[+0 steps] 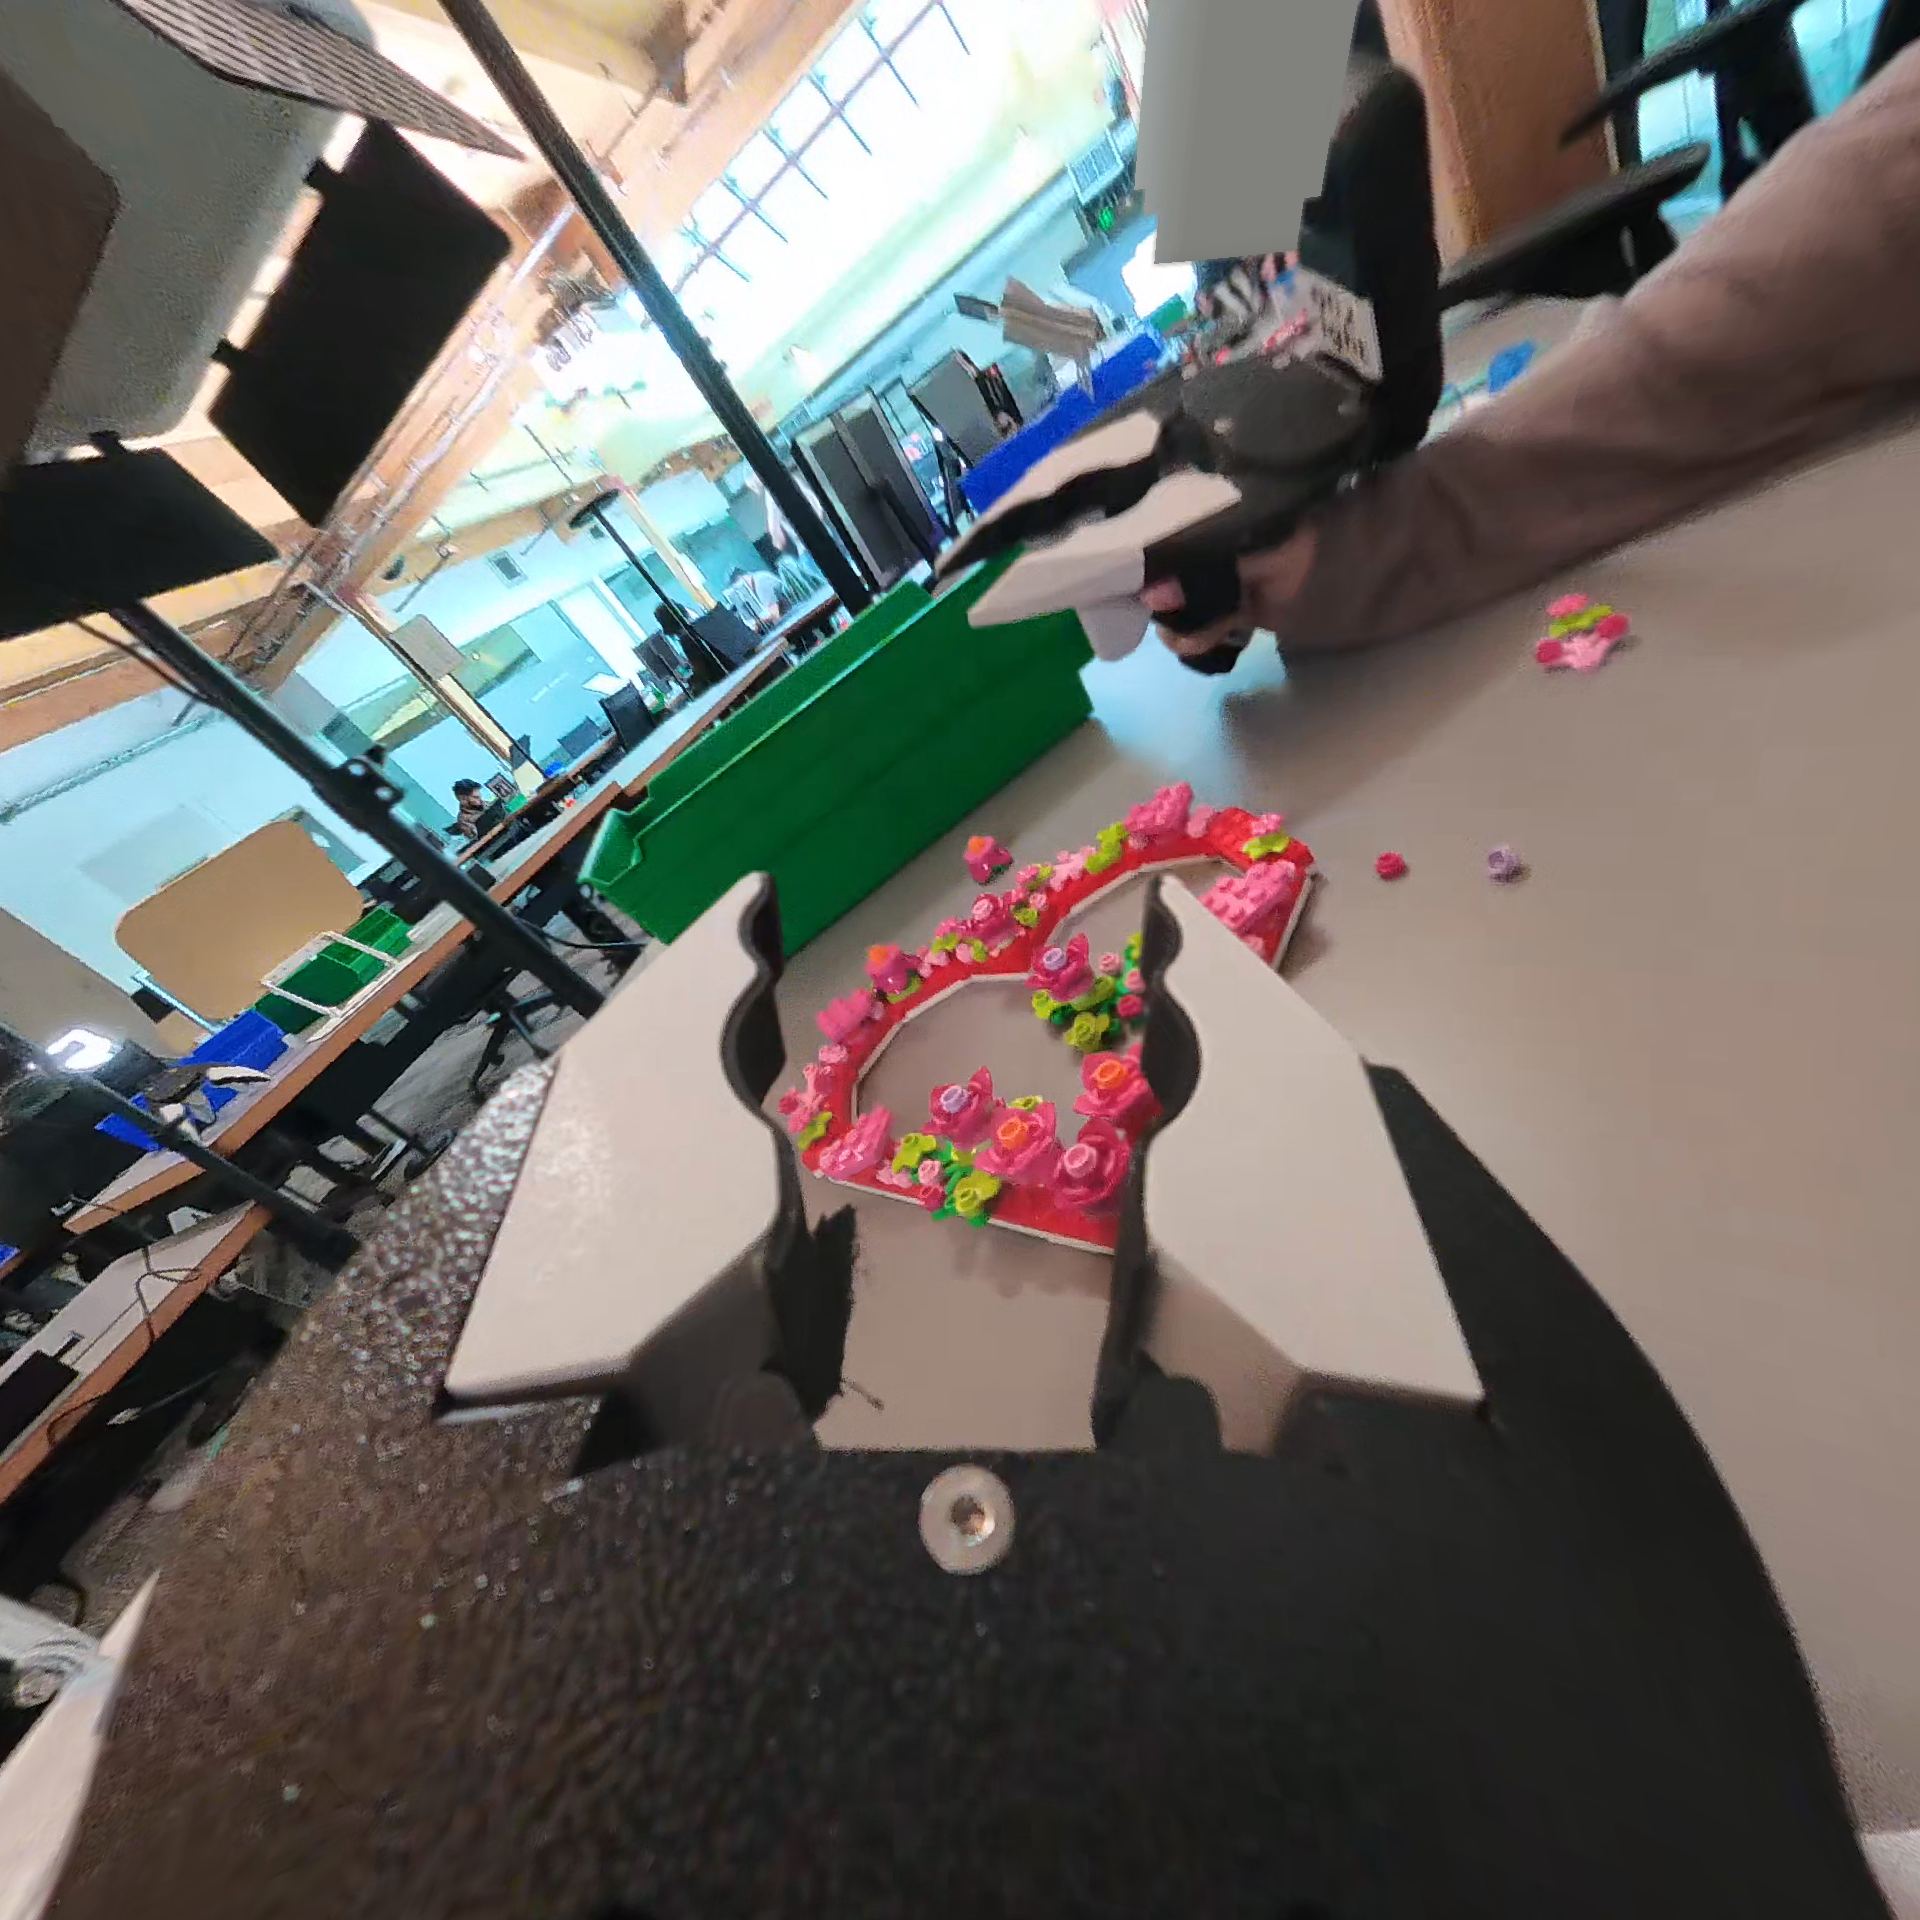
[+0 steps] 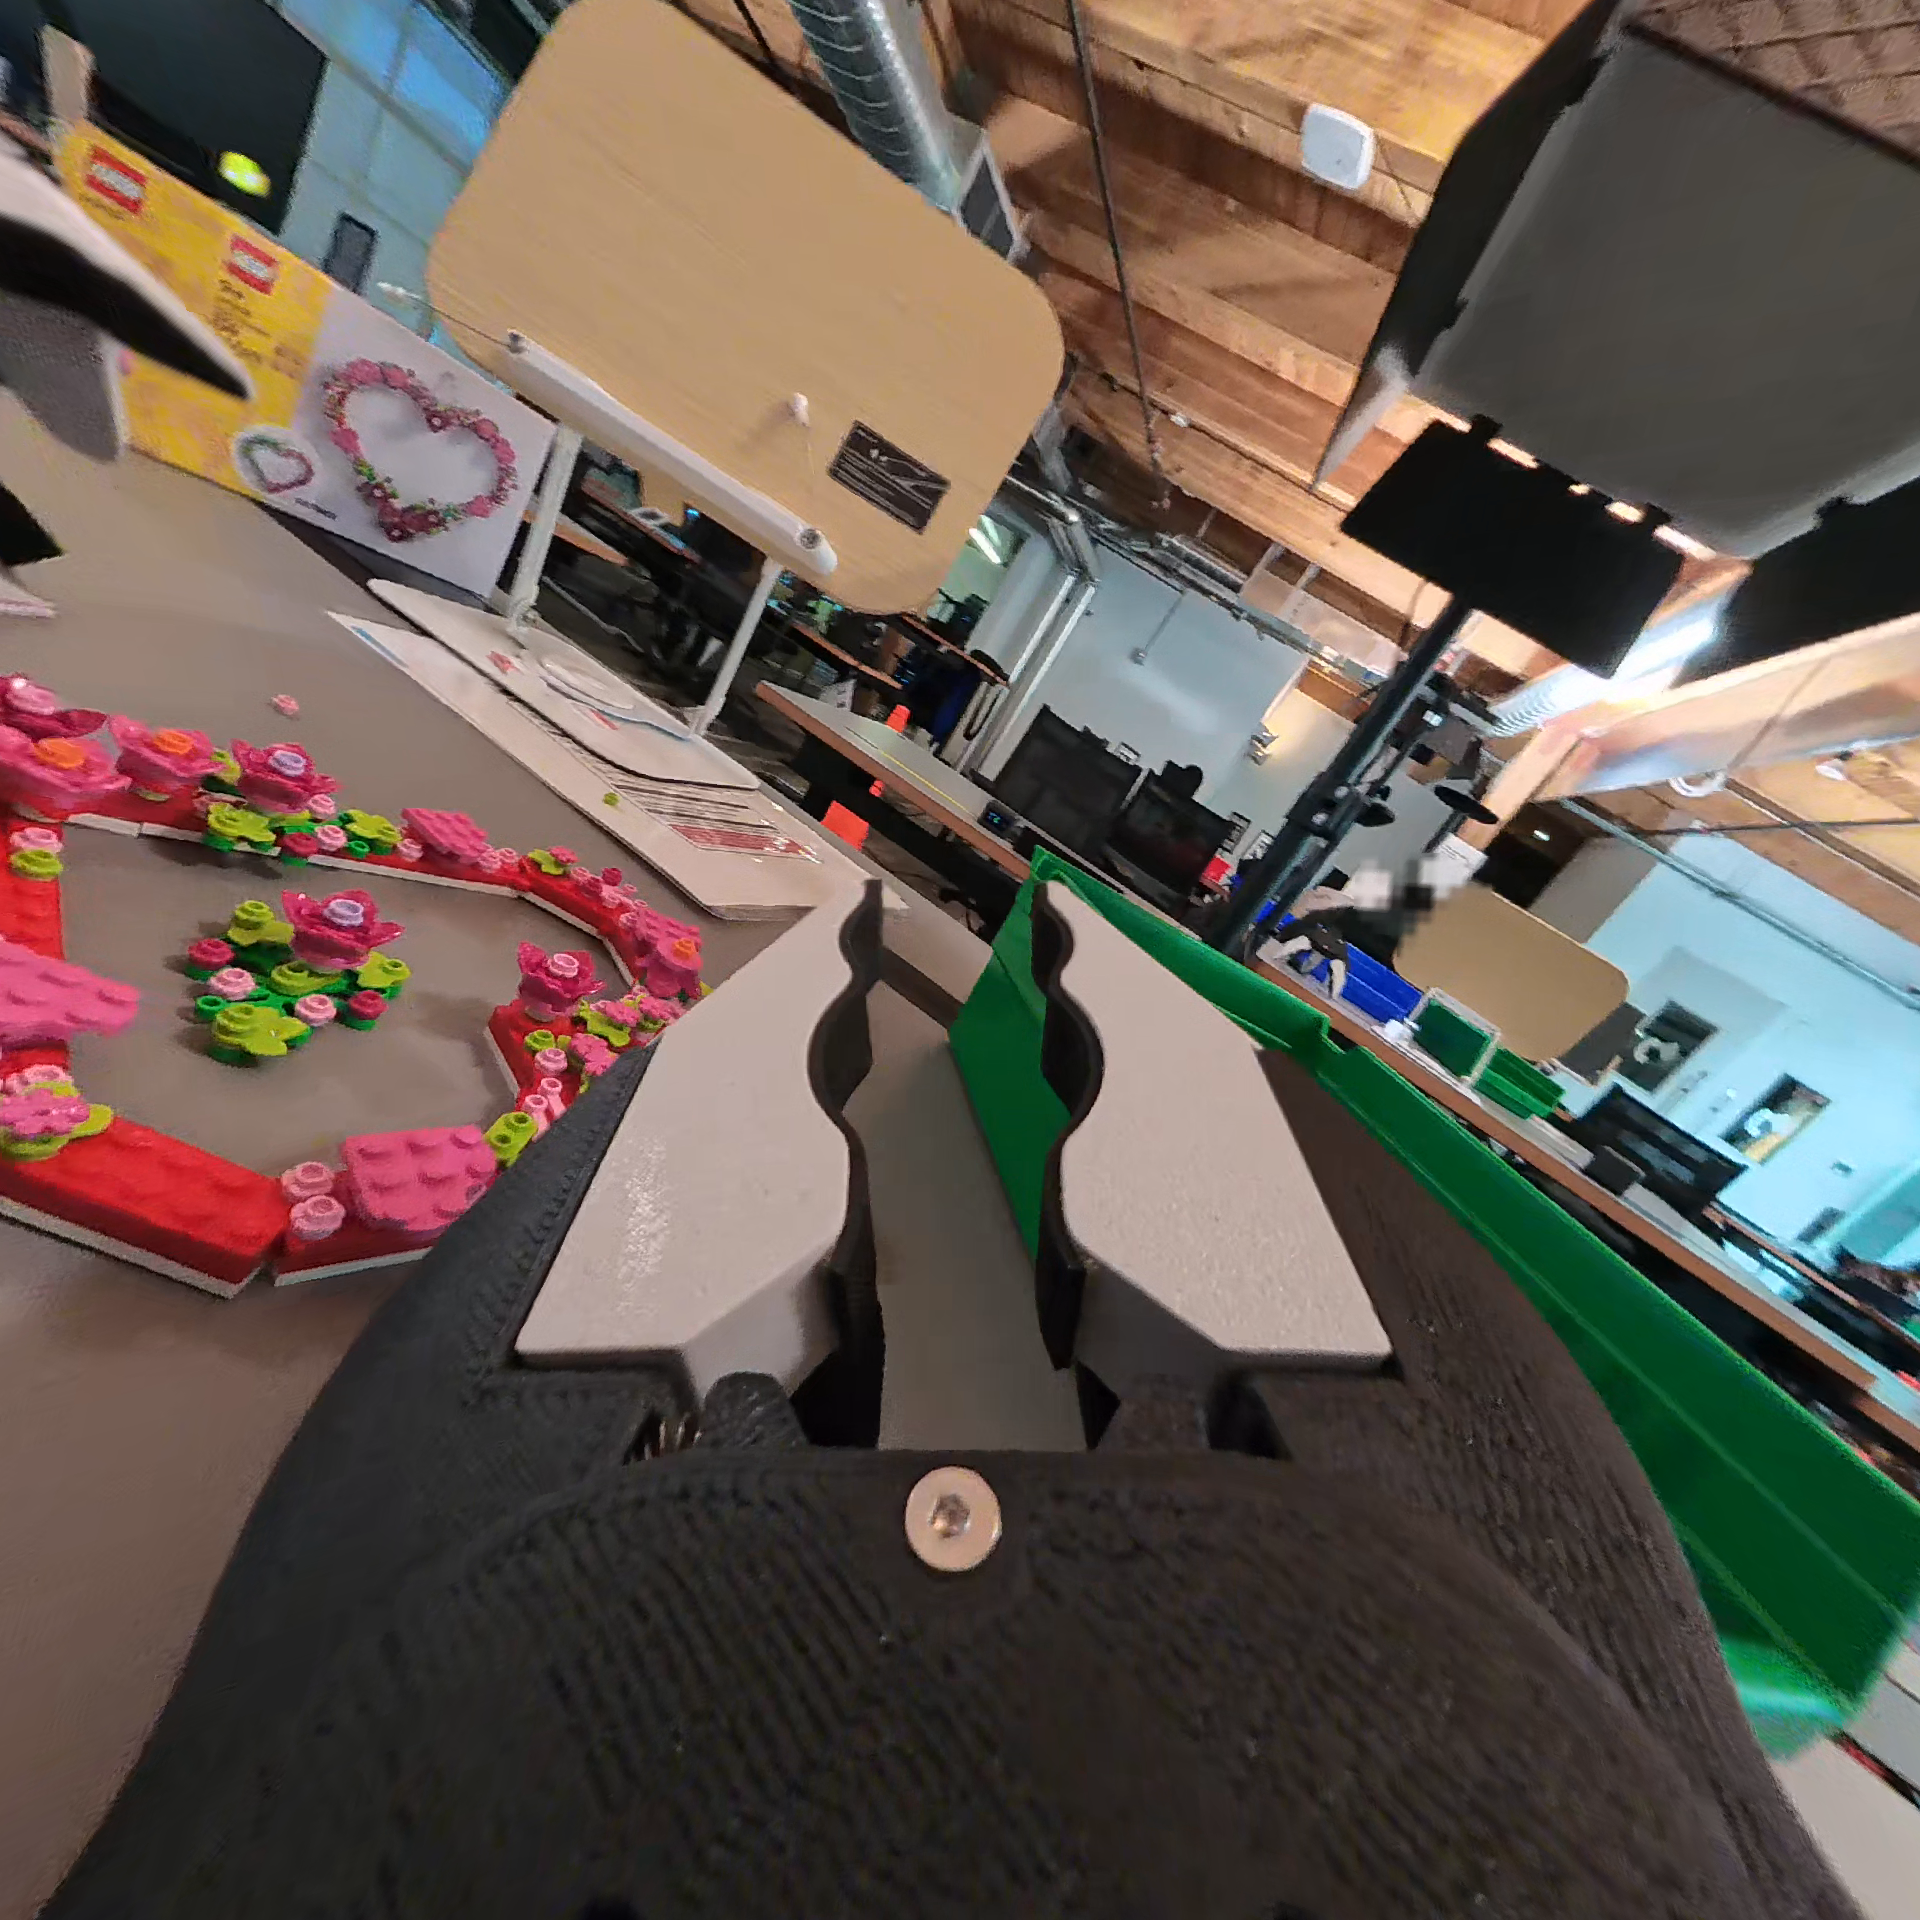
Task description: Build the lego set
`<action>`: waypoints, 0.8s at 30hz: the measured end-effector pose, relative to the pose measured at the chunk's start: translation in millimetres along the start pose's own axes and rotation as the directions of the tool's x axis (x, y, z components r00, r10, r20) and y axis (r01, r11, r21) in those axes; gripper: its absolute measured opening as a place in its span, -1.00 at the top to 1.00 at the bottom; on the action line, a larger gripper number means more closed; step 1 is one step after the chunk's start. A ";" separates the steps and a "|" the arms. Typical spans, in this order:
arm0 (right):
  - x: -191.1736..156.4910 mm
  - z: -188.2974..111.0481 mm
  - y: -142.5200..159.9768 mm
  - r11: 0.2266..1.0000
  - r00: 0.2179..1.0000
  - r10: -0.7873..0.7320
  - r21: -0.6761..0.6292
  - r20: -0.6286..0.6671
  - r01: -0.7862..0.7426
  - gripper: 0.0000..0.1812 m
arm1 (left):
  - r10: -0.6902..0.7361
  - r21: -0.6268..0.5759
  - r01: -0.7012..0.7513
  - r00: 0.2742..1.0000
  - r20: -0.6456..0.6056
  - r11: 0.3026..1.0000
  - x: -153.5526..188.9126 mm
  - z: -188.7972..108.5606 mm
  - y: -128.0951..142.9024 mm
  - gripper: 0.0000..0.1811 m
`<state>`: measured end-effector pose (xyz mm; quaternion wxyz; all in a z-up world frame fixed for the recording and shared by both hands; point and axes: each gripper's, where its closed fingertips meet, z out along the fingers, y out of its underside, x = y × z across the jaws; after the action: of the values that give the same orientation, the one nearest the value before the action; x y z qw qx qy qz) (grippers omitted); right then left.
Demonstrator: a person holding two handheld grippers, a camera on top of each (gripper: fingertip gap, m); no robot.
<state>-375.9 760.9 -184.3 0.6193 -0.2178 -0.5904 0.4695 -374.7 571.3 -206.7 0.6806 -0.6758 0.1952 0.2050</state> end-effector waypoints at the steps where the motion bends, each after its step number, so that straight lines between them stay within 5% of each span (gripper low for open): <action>1: -2.8 3.5 1.2 1.000 1.000 -0.010 0.007 0.027 0.010 0.71 | -0.016 0.012 0.016 1.000 0.006 1.000 -1.8 -0.8 -0.6 0.27; 15: 3.8 39.6 19.9 0.994 0.978 -0.032 0.113 0.206 0.009 0.76 | 0.057 0.010 -0.058 0.996 0.067 0.998 -5.6 1.3 2.6 0.36; 20: 1.4 42.0 19.9 0.991 0.968 -0.032 0.137 0.247 -0.002 0.77 | 0.093 0.108 -0.132 0.947 0.306 0.985 -39.3 -17.9 -18.7 0.49; 24: -5.8 40.4 18.3 0.989 0.959 -0.049 0.148 0.278 0.008 0.77 | 0.017 0.121 -0.064 0.936 0.352 0.991 -54.3 -24.2 -14.7 0.48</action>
<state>-418.8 753.0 -194.0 0.5502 -0.0949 -0.6397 0.5283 -412.0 546.2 -165.1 0.7426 -0.5785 0.0978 0.3230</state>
